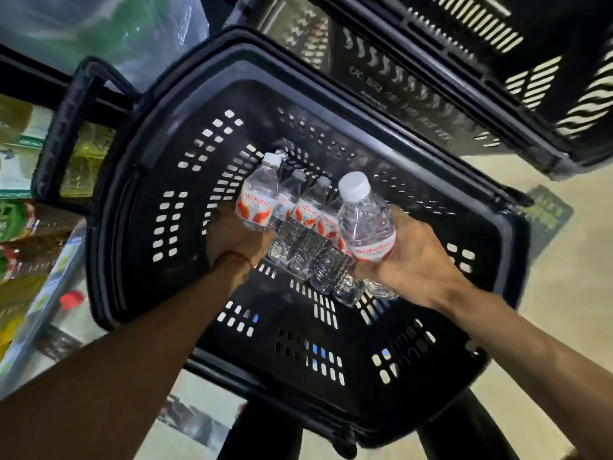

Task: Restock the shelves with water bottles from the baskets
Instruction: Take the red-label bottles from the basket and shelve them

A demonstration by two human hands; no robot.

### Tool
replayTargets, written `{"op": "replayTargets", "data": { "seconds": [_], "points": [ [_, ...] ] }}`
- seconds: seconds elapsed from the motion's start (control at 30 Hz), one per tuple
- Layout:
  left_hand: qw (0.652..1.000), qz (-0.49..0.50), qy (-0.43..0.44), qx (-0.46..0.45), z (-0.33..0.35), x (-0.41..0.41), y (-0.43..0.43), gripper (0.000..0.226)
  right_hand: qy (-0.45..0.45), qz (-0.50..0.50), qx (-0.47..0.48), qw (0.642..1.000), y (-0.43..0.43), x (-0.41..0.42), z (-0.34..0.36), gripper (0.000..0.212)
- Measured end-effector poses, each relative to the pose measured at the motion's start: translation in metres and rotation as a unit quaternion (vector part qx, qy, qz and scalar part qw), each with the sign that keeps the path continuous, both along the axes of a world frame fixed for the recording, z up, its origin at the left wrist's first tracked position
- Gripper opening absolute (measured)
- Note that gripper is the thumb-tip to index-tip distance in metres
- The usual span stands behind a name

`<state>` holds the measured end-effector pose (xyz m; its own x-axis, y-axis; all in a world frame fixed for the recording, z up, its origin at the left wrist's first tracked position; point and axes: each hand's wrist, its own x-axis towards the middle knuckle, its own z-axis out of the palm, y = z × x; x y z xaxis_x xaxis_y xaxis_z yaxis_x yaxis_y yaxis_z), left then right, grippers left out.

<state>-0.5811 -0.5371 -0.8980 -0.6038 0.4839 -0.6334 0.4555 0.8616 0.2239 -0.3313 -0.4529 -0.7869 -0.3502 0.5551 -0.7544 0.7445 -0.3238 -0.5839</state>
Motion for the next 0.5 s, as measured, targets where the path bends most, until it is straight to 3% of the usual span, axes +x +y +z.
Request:
{"op": "replayTargets", "data": {
  "seconds": [0.07,0.2,0.4,0.5],
  "points": [
    [1.0,0.007,0.003,0.008,0.028,0.011,-0.012,0.087,-0.002,0.013,0.01,1.0,0.0,0.003,0.02,0.089],
    [0.996,0.051,-0.017,0.067,0.095,0.036,-0.022,0.079,-0.016,-0.009,0.025,1.0,-0.002,0.012,0.073,0.063],
    [0.984,0.134,-0.086,0.079,0.192,0.08,-0.028,0.065,0.022,-0.027,0.015,0.999,0.007,0.037,0.158,0.064],
    [0.968,0.185,-0.052,0.163,0.26,0.107,-0.027,0.051,0.05,-0.025,0.026,0.998,0.014,0.052,0.208,0.066]
  ]
}}
